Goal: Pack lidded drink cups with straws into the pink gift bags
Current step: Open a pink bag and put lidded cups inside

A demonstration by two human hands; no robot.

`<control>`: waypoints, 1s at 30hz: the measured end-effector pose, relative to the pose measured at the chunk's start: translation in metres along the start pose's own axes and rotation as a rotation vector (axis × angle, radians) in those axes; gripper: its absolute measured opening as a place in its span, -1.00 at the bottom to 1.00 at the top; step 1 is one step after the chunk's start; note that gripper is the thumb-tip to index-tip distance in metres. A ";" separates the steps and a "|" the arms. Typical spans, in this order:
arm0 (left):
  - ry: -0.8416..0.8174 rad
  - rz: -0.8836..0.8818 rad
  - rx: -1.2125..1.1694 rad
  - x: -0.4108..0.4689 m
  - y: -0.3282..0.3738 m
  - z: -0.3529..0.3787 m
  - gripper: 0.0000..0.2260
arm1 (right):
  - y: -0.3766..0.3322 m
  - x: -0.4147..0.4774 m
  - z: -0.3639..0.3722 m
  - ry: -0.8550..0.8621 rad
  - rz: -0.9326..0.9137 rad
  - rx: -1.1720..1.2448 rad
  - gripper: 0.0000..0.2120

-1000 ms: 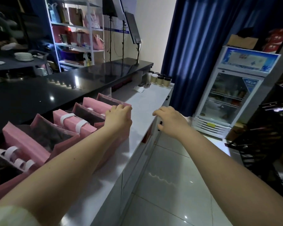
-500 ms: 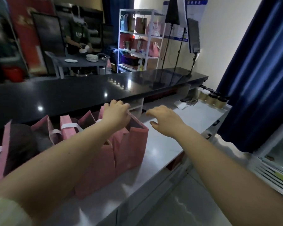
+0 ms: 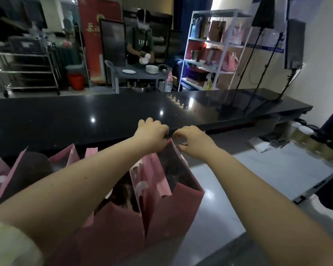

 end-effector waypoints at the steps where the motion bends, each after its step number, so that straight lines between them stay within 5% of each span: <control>1: -0.012 -0.008 0.007 0.004 -0.001 0.001 -0.69 | 0.004 0.008 0.004 -0.019 -0.025 -0.003 -0.72; 10: -0.052 -0.184 0.061 0.012 -0.014 0.016 -0.68 | 0.045 0.062 0.035 -0.098 -0.225 0.128 -0.71; 15: -0.020 -0.497 -0.011 -0.002 -0.010 0.009 -0.72 | 0.055 0.083 0.054 -0.213 -0.323 0.208 -0.67; 22: 0.098 -0.847 -0.215 -0.055 0.038 0.000 -0.74 | 0.073 0.076 0.071 -0.156 -0.290 0.444 -0.89; 30: 0.367 -0.951 -0.441 -0.110 0.104 0.014 -0.85 | 0.091 0.051 0.081 -0.105 -0.106 0.698 -0.81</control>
Point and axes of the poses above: each hand's wrist, its own x-axis towards the middle knuckle, its own z-axis out of the palm, y = z × x, the point moved 3 cm from there along x, towards the middle knuckle, and after that the axes turned 6 degrees about -z, right-handed, at the moved point
